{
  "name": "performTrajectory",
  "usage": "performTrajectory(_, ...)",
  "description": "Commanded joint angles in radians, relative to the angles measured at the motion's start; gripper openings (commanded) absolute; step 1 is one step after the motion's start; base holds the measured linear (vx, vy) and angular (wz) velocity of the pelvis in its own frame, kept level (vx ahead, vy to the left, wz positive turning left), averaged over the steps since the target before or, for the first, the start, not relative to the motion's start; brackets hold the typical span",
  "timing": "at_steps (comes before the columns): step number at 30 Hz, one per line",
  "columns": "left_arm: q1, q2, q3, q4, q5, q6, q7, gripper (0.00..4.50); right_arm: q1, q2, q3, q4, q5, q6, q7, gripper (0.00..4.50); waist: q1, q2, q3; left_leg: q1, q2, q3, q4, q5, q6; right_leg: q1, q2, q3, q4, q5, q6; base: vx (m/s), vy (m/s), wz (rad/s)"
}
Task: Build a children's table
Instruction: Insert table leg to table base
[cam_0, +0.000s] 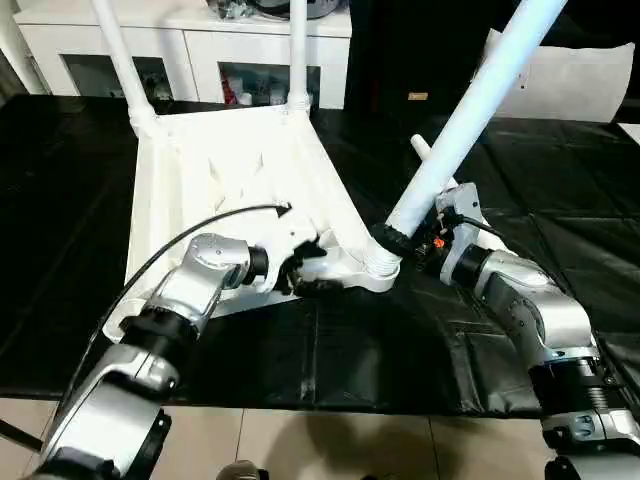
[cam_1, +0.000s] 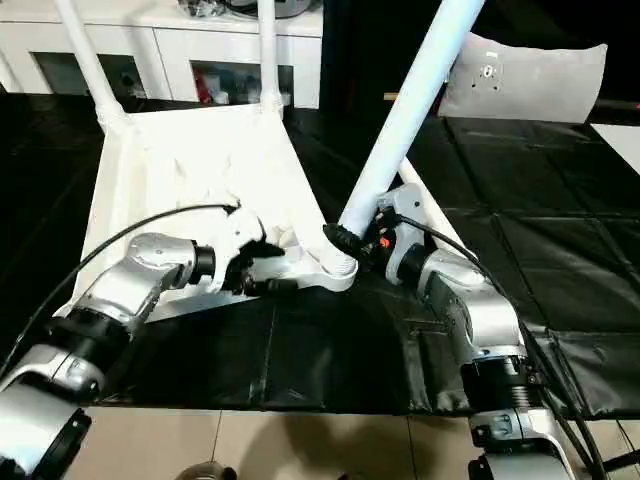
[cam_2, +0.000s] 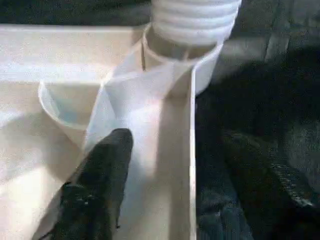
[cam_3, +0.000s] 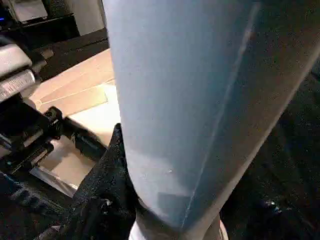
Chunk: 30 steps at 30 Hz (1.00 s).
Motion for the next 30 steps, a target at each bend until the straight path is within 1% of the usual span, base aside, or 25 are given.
performTrajectory(1,-0.021,0.003,-0.005,0.016,0.015,-0.011,-0.010,2.91,-0.010,-0.011,-0.001,-0.006,0.001,-0.005,0.008,1.87,0.000,0.005,-0.074,0.023,0.030,-0.005,-0.062,-0.174,0.019,0.059,-0.078,0.044,-0.061,-0.136,-0.209,0.000,0.000,0.00)
performTrajectory(4,-0.029,0.004,-0.008,0.041,0.030,-0.026,-0.012,2.70,-0.006,-0.011,-0.001,-0.007,-0.002,-0.006,0.007,1.87,0.000,0.006,-0.074,0.023,0.031,-0.006,-0.062,-0.176,0.020,0.060,-0.078,0.044,-0.061,-0.131,-0.215,0.000,0.000,0.00)
performTrajectory(5,-0.029,0.004,-0.008,0.044,0.031,-0.027,-0.013,2.70,-0.005,-0.011,-0.001,-0.007,-0.003,-0.006,0.007,1.87,0.000,0.005,-0.074,0.023,0.031,-0.006,-0.062,-0.176,0.020,0.059,-0.078,0.044,-0.061,-0.131,-0.215,0.000,0.000,0.00)
performTrajectory(6,-0.032,0.002,-0.008,0.053,0.031,-0.034,-0.014,2.54,-0.004,-0.010,-0.001,-0.008,-0.003,-0.005,0.007,1.87,0.000,0.003,-0.073,0.023,0.031,-0.006,-0.063,-0.177,0.021,0.059,-0.078,0.044,-0.061,-0.132,-0.215,0.000,0.000,0.00)
performTrajectory(8,-0.035,0.000,-0.005,0.067,0.033,-0.044,-0.019,2.33,-0.004,-0.010,0.000,-0.008,-0.004,-0.005,0.007,1.87,0.001,0.004,-0.074,0.023,0.031,-0.005,-0.062,-0.179,0.020,0.060,-0.079,0.045,-0.061,-0.138,-0.216,0.000,0.000,0.00)
performTrajectory(10,-0.037,-0.002,-0.003,0.081,0.036,-0.049,-0.023,2.28,-0.005,-0.009,0.002,-0.003,-0.005,-0.006,0.009,1.87,0.001,0.003,-0.073,0.023,0.030,-0.005,-0.062,-0.180,0.021,0.059,-0.079,0.044,-0.062,-0.144,-0.216,0.000,0.000,0.00)
performTrajectory(13,-0.039,-0.003,-0.001,0.091,0.040,-0.053,-0.031,1.86,-0.007,-0.008,0.004,0.000,-0.007,-0.007,0.011,1.87,0.001,0.002,-0.073,0.022,0.031,-0.005,-0.062,-0.180,0.021,0.060,-0.080,0.044,-0.062,-0.152,-0.215,0.000,0.000,0.00)
performTrajectory(14,-0.039,-0.003,0.000,0.093,0.041,-0.052,-0.033,1.86,-0.007,-0.008,0.005,0.000,-0.007,-0.007,0.011,1.87,0.002,0.002,-0.073,0.022,0.031,-0.005,-0.062,-0.178,0.022,0.060,-0.080,0.045,-0.061,-0.151,-0.215,0.000,0.000,0.00)
performTrajectory(16,-0.039,-0.002,-0.002,0.096,0.043,-0.050,-0.041,1.58,-0.009,-0.008,0.006,0.002,-0.009,-0.007,0.012,1.87,0.001,0.002,-0.073,0.022,0.031,-0.006,-0.062,-0.177,0.022,0.059,-0.079,0.044,-0.062,-0.152,-0.214,0.000,0.000,0.00)
performTrajectory(19,-0.040,0.002,-0.012,0.105,0.052,-0.046,-0.057,1.36,-0.009,-0.008,0.007,0.004,-0.010,-0.005,0.012,1.87,0.002,0.004,-0.073,0.023,0.032,-0.006,-0.062,-0.178,0.022,0.059,-0.080,0.045,-0.060,-0.144,-0.218,0.000,0.000,0.00)
performTrajectory(25,-0.041,0.003,-0.015,0.112,0.058,-0.049,-0.068,0.78,-0.009,-0.008,0.007,0.007,-0.011,-0.006,0.013,1.87,0.001,0.003,-0.073,0.023,0.031,-0.006,-0.062,-0.180,0.022,0.059,-0.080,0.044,-0.060,-0.139,-0.223,0.000,0.000,0.00)
performTrajectory(26,-0.042,0.004,-0.015,0.114,0.061,-0.050,-0.071,0.67,-0.010,-0.007,0.008,0.008,-0.012,-0.005,0.013,1.87,0.002,0.006,-0.072,0.023,0.031,-0.006,-0.063,-0.183,0.022,0.059,-0.080,0.044,-0.061,-0.143,-0.223,0.000,0.000,0.00)
performTrajectory(30,-0.046,0.012,-0.022,0.114,0.074,-0.056,-0.089,0.37,-0.023,-0.019,0.029,0.015,-0.022,0.018,0.037,1.87,0.002,0.006,-0.073,0.022,0.032,-0.007,-0.063,-0.182,0.020,0.061,-0.080,0.044,-0.061,-0.135,-0.224,0.000,0.000,0.00)
